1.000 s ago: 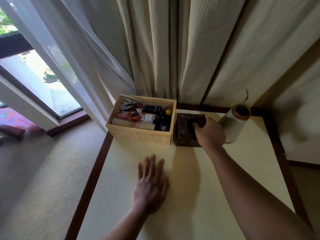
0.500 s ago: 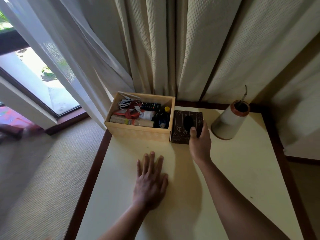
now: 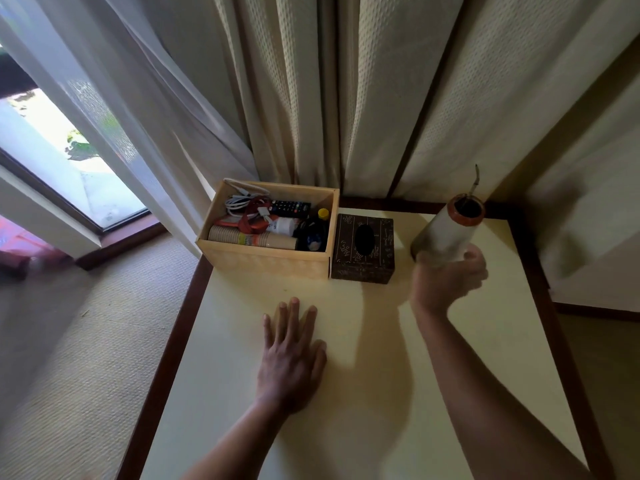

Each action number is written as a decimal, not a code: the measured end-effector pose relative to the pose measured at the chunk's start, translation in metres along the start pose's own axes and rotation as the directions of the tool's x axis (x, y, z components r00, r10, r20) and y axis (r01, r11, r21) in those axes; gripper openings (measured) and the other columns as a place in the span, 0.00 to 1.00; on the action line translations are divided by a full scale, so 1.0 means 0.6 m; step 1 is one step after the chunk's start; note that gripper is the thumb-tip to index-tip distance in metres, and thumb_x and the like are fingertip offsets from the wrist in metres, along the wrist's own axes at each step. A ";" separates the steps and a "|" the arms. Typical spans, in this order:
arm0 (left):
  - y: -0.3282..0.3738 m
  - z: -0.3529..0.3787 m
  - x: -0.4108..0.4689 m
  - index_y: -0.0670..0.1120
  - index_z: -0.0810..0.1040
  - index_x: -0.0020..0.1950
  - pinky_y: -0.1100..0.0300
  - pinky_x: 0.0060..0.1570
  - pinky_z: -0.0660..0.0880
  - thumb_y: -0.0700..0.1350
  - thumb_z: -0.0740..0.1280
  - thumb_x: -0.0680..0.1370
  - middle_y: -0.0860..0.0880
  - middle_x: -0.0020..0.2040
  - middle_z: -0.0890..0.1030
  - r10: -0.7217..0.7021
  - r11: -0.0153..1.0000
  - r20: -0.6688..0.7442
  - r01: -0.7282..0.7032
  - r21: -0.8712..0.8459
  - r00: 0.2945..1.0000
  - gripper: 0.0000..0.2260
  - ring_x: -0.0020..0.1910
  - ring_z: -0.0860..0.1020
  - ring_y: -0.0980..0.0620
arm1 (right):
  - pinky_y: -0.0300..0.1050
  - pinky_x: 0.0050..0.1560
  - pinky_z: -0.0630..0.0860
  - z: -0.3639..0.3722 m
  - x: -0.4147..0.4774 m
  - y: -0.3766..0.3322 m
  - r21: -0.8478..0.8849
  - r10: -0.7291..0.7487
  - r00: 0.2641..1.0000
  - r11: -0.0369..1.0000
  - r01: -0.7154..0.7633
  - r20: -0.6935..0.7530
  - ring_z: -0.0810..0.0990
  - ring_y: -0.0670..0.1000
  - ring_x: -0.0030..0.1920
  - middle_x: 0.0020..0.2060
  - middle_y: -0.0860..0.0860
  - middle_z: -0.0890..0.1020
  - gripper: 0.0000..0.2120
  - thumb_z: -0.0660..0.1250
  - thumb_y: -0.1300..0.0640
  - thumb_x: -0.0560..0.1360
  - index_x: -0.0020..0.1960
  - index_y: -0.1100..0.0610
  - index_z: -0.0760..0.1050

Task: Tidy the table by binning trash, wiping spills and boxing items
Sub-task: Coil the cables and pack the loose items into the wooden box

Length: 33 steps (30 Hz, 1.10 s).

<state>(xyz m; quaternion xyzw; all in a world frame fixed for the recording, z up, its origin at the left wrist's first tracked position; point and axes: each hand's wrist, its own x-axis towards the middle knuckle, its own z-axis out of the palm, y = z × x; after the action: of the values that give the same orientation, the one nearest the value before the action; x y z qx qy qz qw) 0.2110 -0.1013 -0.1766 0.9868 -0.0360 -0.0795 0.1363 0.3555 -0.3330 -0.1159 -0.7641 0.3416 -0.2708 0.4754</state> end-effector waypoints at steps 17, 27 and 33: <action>-0.005 0.013 0.003 0.56 0.46 0.85 0.40 0.81 0.38 0.63 0.50 0.84 0.47 0.85 0.39 0.005 1.000 -0.038 -0.006 -0.019 0.999 0.31 0.83 0.35 0.45 | 0.54 0.63 0.79 -0.033 0.045 0.021 0.171 -0.198 0.892 0.975 0.139 0.406 0.80 0.49 0.60 0.64 0.49 0.78 0.37 0.78 0.47 0.69 0.72 0.50 0.65; -0.003 0.010 0.001 0.56 0.45 0.85 0.42 0.81 0.36 0.64 0.47 0.84 0.48 0.85 0.38 -0.003 1.000 -0.039 0.003 0.004 0.999 0.31 0.82 0.33 0.47 | 0.54 0.64 0.79 -0.028 0.014 0.020 0.196 -0.209 0.873 0.971 0.133 0.440 0.79 0.48 0.62 0.65 0.47 0.77 0.39 0.78 0.47 0.69 0.74 0.47 0.63; -0.002 0.010 0.005 0.57 0.44 0.85 0.42 0.80 0.35 0.64 0.47 0.84 0.49 0.84 0.37 -0.013 1.000 -0.021 0.012 -0.024 1.000 0.30 0.82 0.32 0.47 | 0.57 0.72 0.71 -0.050 0.007 0.051 0.018 -0.129 0.825 0.990 0.142 0.550 0.70 0.53 0.74 0.77 0.53 0.67 0.51 0.74 0.40 0.69 0.82 0.49 0.48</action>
<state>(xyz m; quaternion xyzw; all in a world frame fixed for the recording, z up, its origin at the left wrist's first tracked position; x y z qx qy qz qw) 0.2130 -0.1016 -0.1829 0.9861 -0.0275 -0.0702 0.1479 0.3276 -0.3620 -0.1312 -0.8377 0.1388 -0.0687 0.5238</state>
